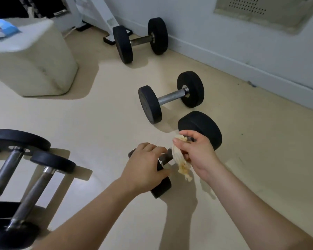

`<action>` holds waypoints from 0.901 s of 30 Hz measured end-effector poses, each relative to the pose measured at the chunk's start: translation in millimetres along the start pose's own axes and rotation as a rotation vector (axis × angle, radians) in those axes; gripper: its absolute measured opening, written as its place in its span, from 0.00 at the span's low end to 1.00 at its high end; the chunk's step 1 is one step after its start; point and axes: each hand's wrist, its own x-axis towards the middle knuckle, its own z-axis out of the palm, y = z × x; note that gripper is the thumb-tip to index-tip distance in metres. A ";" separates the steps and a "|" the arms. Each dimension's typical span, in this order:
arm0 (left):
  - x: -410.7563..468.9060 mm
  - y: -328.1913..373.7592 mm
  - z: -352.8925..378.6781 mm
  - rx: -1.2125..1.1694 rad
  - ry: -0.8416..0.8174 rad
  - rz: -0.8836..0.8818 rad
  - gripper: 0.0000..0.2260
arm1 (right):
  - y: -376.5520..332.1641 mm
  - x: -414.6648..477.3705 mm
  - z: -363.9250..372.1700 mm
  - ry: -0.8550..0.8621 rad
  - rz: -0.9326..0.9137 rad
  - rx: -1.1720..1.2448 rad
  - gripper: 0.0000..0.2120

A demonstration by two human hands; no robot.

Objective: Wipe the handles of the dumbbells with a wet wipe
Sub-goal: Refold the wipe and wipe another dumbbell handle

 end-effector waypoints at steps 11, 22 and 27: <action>1.7 35.6 -25.1 -0.677 -0.102 -0.239 0.19 | -0.4 -10.8 3.0 0.093 -0.076 -0.088 0.03; 9.7 42.2 -41.1 -1.209 0.022 -0.509 0.05 | -31.9 -23.0 -30.4 -0.149 -0.097 0.162 0.15; 5.8 55.5 -40.2 -1.116 -0.014 -0.310 0.14 | -47.8 -29.7 -31.4 -0.134 -0.225 0.014 0.10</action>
